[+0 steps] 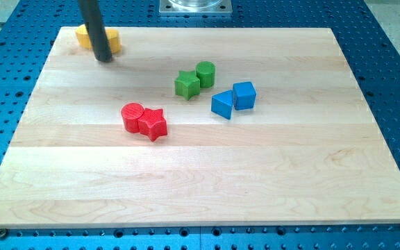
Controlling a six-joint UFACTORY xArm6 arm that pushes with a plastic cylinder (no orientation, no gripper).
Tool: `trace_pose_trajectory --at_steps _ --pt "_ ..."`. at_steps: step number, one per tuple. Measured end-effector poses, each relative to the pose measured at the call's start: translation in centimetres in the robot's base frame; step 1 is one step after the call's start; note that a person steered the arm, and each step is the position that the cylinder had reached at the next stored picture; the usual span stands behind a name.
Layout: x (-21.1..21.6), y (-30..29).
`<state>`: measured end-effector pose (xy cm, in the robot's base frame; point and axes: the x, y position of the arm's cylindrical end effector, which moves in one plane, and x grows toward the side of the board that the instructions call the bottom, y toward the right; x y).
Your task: Move the green blocks horizontally left to the blue blocks
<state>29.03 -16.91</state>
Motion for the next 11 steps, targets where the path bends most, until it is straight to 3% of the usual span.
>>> trace_pose_trajectory --at_steps 1,3,5,6,7,8,9,10,11 --pt "-1.7 4.0" --pt "-2.5 -0.9" --pt "1.0 24.4" --pt "4.6 22.7" --pt "2.7 12.6" --pt "2.0 13.4" --pt "4.1 21.4" --pt "8.0 19.2" --pt "5.5 11.3"
